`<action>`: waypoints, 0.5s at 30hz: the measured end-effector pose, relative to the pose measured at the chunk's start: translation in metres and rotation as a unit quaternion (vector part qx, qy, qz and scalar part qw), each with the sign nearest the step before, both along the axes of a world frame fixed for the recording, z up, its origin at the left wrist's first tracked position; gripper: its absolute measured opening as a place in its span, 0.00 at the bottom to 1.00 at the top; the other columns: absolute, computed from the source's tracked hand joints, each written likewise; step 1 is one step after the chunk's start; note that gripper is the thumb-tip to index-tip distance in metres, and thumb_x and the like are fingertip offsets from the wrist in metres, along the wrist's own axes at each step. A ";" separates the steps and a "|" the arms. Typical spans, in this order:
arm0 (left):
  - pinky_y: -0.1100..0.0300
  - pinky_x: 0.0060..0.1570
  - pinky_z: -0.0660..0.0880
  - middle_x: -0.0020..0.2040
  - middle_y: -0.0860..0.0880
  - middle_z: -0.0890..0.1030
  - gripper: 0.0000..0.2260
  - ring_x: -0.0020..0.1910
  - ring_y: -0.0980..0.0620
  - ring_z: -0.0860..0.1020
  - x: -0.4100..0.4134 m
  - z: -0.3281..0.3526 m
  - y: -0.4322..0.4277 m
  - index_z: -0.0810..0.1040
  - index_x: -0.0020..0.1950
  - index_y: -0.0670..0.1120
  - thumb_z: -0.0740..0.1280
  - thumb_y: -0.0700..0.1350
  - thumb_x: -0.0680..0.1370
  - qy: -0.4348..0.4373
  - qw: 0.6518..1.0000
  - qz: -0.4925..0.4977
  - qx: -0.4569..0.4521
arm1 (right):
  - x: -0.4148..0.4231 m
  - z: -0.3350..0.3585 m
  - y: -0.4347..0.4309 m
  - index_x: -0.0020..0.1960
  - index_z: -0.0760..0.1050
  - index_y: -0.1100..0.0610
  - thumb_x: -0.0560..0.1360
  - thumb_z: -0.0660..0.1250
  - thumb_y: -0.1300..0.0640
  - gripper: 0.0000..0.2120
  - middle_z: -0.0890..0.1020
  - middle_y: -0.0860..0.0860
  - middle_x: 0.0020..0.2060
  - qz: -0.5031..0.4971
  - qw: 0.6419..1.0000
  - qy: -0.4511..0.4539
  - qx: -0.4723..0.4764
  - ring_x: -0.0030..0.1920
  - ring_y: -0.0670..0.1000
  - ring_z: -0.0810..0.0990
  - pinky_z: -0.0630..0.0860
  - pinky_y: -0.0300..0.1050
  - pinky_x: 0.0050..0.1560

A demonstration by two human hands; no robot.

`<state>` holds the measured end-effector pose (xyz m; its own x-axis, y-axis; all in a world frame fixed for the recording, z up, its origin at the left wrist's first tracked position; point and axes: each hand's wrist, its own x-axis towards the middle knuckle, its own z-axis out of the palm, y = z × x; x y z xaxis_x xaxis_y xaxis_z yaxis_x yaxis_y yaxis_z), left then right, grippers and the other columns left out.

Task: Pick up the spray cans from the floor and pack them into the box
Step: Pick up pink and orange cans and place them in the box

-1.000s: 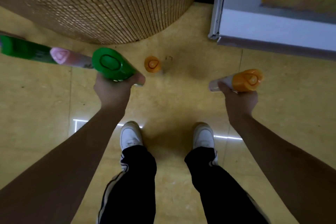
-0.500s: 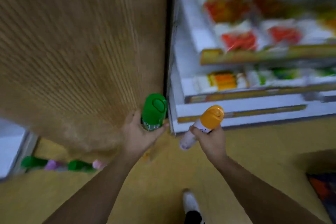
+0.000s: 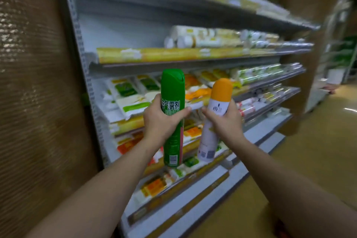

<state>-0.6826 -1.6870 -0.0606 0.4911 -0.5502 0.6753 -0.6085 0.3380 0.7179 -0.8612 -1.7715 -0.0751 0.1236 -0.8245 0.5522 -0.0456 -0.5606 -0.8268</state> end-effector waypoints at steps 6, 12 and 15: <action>0.50 0.45 0.81 0.43 0.54 0.84 0.24 0.42 0.54 0.82 -0.118 0.077 -0.093 0.77 0.47 0.54 0.78 0.62 0.57 0.066 0.991 -0.107 -0.049 | -0.112 0.093 -0.065 0.45 0.68 0.47 0.69 0.79 0.50 0.19 0.78 0.48 0.38 -0.080 0.993 -0.065 -0.049 0.33 0.38 0.78 0.73 0.36 0.33; 0.51 0.42 0.81 0.44 0.50 0.83 0.23 0.41 0.50 0.82 -0.236 0.111 -0.194 0.76 0.50 0.51 0.79 0.51 0.60 0.103 0.967 -0.228 -0.046 | -0.236 0.125 -0.132 0.49 0.72 0.52 0.65 0.79 0.52 0.20 0.80 0.54 0.42 -0.127 0.986 -0.101 -0.031 0.41 0.55 0.81 0.82 0.61 0.46; 0.51 0.42 0.81 0.44 0.51 0.83 0.23 0.40 0.52 0.83 -0.293 0.116 -0.242 0.76 0.50 0.52 0.79 0.51 0.59 0.113 0.956 -0.268 -0.040 | -0.294 0.127 -0.161 0.49 0.72 0.52 0.64 0.80 0.51 0.20 0.80 0.56 0.42 -0.159 0.982 -0.095 -0.027 0.41 0.57 0.82 0.83 0.63 0.46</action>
